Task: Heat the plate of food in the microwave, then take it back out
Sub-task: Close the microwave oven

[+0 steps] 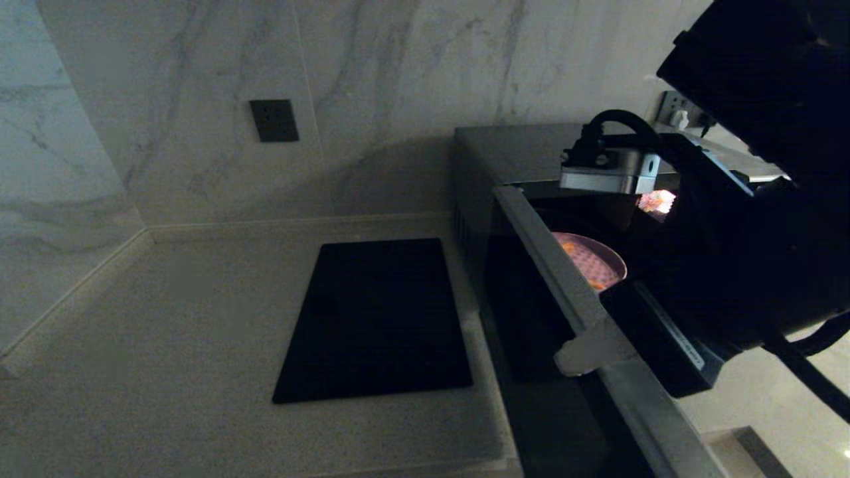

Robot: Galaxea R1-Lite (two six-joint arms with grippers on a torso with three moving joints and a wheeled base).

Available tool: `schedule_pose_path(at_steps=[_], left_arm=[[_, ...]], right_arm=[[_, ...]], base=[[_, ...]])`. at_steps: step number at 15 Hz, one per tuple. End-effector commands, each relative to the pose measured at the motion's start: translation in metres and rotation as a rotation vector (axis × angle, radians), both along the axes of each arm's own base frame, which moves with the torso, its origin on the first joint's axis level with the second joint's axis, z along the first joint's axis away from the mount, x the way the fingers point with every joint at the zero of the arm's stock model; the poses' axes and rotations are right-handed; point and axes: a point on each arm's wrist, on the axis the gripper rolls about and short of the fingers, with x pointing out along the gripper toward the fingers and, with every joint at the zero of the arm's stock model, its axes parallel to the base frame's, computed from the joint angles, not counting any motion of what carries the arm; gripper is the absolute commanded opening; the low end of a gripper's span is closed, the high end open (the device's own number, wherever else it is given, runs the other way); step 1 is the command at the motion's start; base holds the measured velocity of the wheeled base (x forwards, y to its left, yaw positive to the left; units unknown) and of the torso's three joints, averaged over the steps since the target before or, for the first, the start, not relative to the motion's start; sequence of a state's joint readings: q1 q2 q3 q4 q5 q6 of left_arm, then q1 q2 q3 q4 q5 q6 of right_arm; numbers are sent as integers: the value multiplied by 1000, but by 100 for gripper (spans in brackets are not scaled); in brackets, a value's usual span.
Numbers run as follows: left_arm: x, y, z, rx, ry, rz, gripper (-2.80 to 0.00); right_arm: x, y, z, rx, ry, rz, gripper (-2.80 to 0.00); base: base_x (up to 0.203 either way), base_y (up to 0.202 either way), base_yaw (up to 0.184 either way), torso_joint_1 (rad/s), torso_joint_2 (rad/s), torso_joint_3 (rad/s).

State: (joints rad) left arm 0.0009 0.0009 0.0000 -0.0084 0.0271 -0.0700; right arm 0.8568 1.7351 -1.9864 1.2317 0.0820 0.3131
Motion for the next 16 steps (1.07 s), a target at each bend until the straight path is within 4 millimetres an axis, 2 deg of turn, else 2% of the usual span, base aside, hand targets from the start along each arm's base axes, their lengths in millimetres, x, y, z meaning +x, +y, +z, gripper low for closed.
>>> schedule_pose_path(at_steps=[1,4,10,16], left_arm=[[0,0,0,-1,0,1,-280],[0,0,0,-1,1,1,-280],[0,0,0,-1,1,1,-280],[0,0,0,-1,1,1,-280]], right_arm=[[1,-2,0,-39,-29,-74,-280],[0,-10,3,-79,-98,-224,-280],[8,-54,10,-86,-143,-503,-280],[-3,-82,13,-72,-145,-577,-280]], base=[[0,0,0,0,0,0],[0,0,0,0,0,0],[0,0,0,0,0,0],[0,0,0,0,0,0]])
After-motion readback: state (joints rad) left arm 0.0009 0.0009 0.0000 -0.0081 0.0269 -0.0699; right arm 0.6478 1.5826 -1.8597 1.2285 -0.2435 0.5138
